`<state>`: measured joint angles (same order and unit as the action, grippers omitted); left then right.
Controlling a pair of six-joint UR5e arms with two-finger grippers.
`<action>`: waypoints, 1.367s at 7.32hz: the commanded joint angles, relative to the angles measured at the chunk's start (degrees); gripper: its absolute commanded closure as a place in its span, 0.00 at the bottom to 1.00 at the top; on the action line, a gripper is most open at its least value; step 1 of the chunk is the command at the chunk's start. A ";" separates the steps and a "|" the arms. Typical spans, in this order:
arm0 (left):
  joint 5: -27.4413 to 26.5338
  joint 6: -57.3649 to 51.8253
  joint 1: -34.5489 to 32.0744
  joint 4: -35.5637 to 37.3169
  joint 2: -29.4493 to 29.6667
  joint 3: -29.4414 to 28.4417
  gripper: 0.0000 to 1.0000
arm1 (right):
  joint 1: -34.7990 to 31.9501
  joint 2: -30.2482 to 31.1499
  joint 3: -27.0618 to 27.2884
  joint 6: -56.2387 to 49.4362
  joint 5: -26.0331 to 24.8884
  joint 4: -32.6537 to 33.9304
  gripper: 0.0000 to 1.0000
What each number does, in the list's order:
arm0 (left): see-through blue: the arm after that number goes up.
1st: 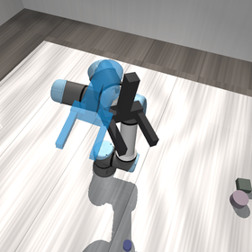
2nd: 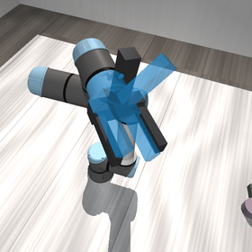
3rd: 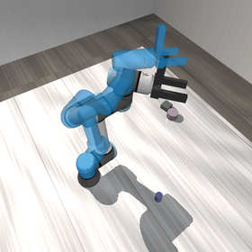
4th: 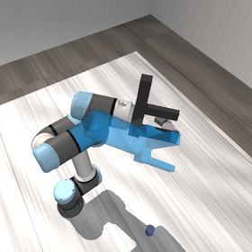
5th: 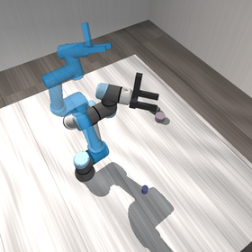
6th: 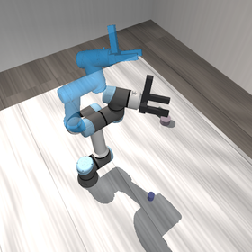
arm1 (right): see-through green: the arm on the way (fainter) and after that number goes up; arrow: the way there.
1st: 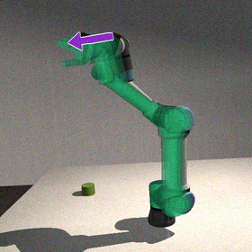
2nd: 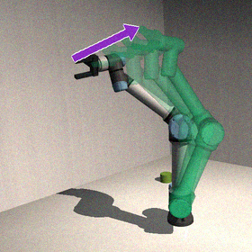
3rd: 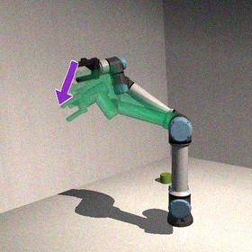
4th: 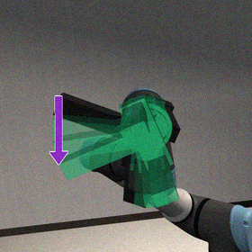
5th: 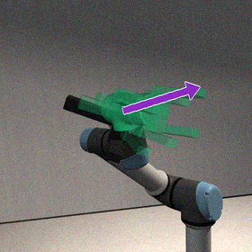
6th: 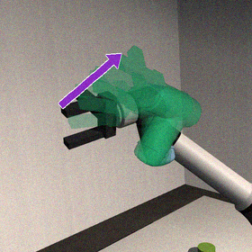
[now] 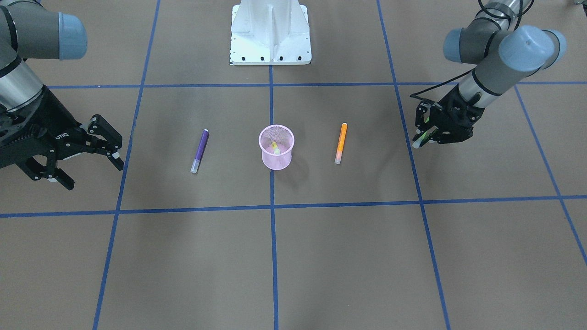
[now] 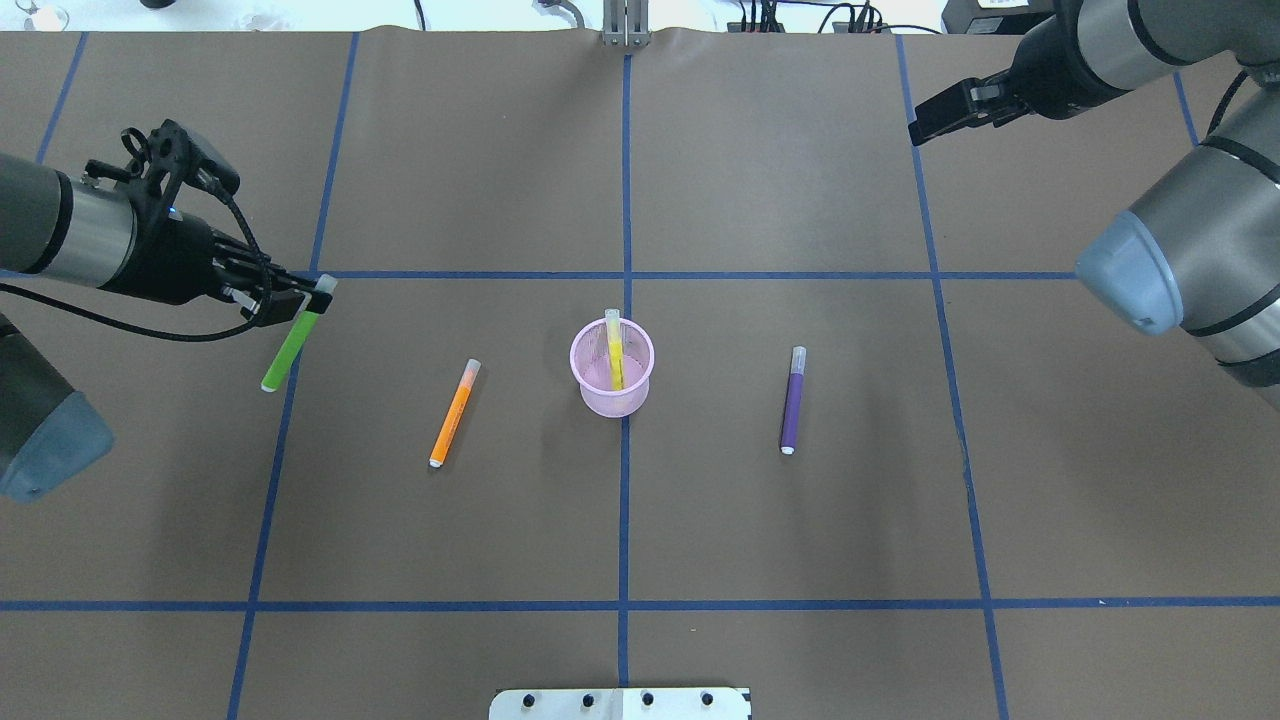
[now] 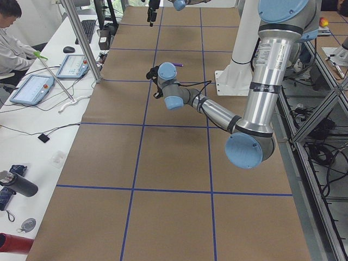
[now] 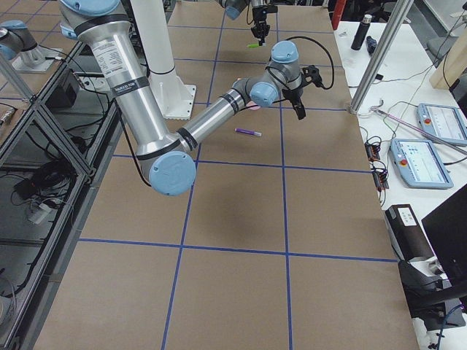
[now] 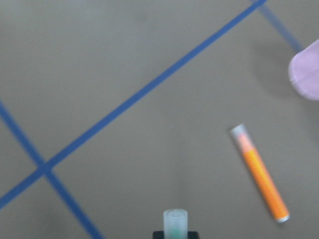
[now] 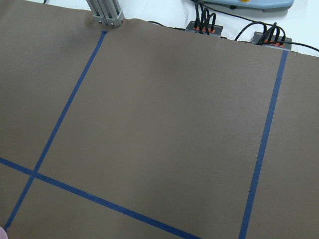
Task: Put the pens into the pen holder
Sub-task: 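Lift the green marker upright and carry it over the pink cup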
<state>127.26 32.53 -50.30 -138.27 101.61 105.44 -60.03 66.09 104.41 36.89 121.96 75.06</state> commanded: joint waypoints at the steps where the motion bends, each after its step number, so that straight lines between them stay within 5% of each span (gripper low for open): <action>1: -6.19 12.42 0.37 -15.39 4.54 -0.49 1.00 | 0.00 0.00 0.00 0.02 -0.06 0.00 0.00; 3: -18.55 17.47 7.53 -20.43 9.81 -2.59 1.00 | 0.00 -0.09 0.00 0.11 -0.14 0.00 0.00; 5: -32.81 17.57 16.52 -30.00 16.22 -11.35 1.00 | 0.00 -0.09 -0.09 0.11 -0.14 0.00 0.00; 8: -40.93 16.95 20.50 -36.88 18.36 -18.85 1.00 | 0.00 -0.09 -0.09 0.11 -0.14 0.00 0.00; 10: -41.13 16.86 20.94 -37.07 18.45 -20.35 1.00 | 0.00 -0.09 -0.17 0.11 -0.14 0.00 0.00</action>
<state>86.64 49.46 -29.71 -174.97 119.93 86.21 -60.03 66.01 104.30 36.96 121.82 75.06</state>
